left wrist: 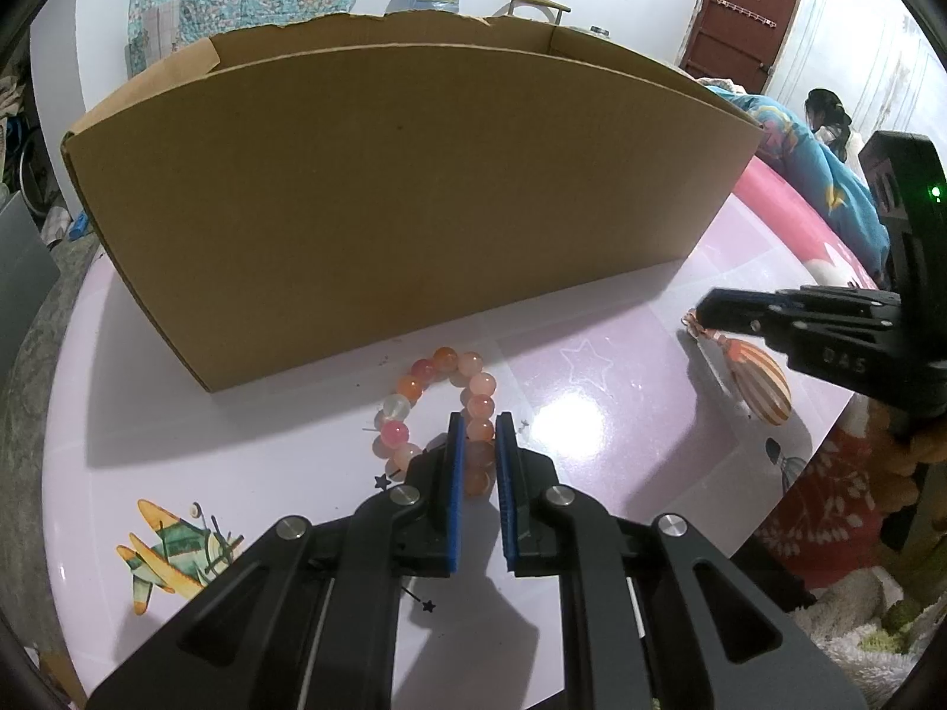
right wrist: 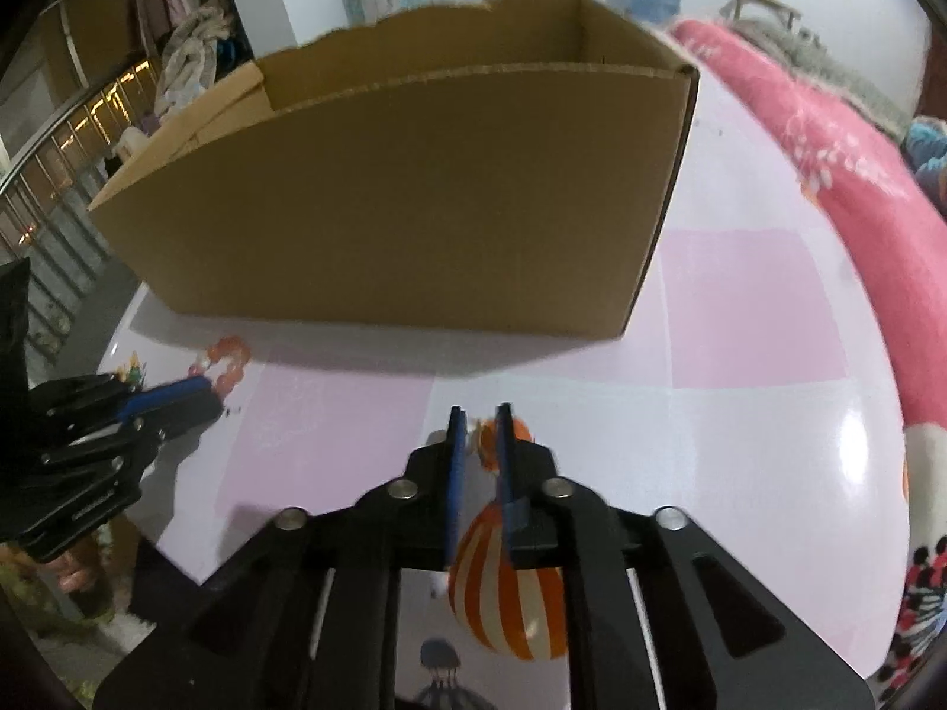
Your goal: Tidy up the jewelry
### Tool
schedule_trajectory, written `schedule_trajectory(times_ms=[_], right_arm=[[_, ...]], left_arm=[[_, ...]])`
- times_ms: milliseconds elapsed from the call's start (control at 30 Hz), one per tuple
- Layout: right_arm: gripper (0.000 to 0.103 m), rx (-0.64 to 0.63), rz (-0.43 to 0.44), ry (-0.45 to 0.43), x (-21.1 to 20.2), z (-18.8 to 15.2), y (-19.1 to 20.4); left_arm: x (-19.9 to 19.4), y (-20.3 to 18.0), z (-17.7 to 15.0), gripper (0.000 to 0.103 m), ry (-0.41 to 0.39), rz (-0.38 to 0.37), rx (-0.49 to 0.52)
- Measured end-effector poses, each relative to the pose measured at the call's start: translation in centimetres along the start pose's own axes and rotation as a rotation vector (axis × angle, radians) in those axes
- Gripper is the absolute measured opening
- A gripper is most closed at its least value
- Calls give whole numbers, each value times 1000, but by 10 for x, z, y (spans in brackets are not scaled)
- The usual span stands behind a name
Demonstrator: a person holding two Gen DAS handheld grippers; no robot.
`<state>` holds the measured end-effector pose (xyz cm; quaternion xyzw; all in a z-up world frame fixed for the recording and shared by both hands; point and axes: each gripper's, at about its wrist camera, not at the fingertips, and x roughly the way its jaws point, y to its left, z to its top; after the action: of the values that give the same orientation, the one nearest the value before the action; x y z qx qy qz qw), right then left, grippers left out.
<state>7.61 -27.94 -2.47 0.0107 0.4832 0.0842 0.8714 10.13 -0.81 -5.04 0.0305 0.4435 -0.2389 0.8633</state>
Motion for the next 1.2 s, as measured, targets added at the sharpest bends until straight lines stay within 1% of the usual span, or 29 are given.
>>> schedule_trajectory(times_ms=[33, 67, 133, 233, 300, 333, 400, 467, 533, 667, 767, 1000, 1033, 1200], right_arm=[[27, 3, -3, 19, 1, 0, 0], [29, 12, -3, 41, 2, 0, 0], [29, 34, -3, 78, 6, 1, 1], [29, 42, -37, 93, 9, 5, 6], [29, 52, -38, 109, 13, 10, 11], [29, 48, -46, 117, 16, 16, 16], [29, -3, -95, 145, 21, 20, 26], [26, -39, -119, 170, 27, 27, 36], [24, -47, -117, 202, 30, 33, 37], [15, -45, -113, 260, 35, 42, 34], [14, -59, -116, 290, 38, 47, 35], [10, -80, -120, 317, 47, 57, 41], [2, -85, -115, 320, 48, 58, 42], [1, -82, -105, 320, 49, 61, 45]], left_arm=[[0, 0, 0, 10, 0, 0, -1], [0, 0, 0, 10, -1, 0, -3], [0, 1, -1, 10, -2, -1, -7], [0, 3, -1, 10, -4, -4, -11], [0, 3, -1, 10, -4, -6, -13], [0, 3, -1, 10, -4, -7, -13], [-1, 4, -1, 10, -5, -8, -13], [-1, 5, -2, 10, -6, -12, -18], [-1, 6, -2, 10, -7, -15, -20], [-2, 8, -2, 10, -8, -21, -25], [-2, 9, -2, 10, -9, -26, -31], [-3, 11, -1, 10, -12, -31, -41], [-3, 11, -1, 10, -12, -31, -42], [-4, 12, -1, 10, -11, -32, -45]])
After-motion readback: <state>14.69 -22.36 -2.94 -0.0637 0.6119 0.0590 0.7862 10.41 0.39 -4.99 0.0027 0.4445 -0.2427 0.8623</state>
